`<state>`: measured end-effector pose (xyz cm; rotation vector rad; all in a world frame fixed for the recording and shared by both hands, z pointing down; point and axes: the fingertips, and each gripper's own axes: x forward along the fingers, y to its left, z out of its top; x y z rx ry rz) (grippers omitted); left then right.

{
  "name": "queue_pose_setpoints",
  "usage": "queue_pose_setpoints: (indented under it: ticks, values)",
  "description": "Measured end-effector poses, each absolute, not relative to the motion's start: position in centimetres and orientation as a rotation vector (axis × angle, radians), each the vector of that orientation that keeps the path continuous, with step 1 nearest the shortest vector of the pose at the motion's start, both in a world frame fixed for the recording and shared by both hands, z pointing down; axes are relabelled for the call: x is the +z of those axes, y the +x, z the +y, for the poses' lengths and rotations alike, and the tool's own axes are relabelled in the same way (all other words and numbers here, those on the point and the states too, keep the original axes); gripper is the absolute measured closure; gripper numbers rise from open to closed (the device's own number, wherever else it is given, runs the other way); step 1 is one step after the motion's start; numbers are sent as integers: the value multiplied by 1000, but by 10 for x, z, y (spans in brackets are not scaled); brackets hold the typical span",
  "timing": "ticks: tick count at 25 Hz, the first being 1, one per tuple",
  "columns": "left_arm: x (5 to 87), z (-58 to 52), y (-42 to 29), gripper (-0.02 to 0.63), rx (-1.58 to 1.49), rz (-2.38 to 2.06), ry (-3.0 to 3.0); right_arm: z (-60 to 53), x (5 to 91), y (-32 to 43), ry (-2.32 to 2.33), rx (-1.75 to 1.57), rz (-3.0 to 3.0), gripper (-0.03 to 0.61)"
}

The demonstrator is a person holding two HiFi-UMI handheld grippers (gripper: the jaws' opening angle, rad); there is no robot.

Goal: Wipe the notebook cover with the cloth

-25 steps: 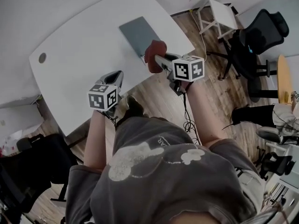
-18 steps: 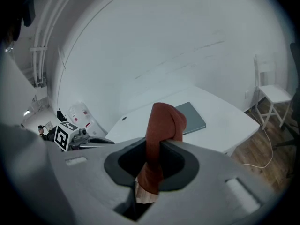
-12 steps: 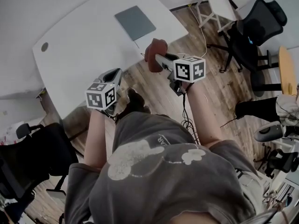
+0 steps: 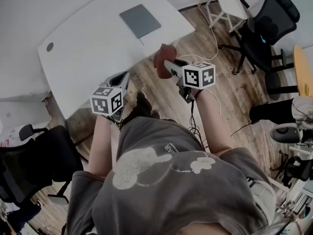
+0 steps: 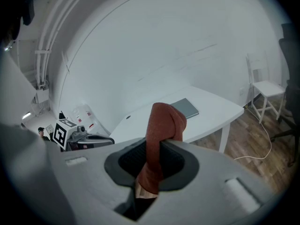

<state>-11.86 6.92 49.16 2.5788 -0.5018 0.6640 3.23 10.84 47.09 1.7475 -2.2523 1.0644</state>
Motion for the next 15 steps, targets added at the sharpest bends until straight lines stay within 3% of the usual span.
queue_pose_setpoints:
  ticks: [15]
  values:
    - [495, 63, -141, 615, 633, -574, 2571, 105, 479, 12, 1683, 1041, -2262, 520]
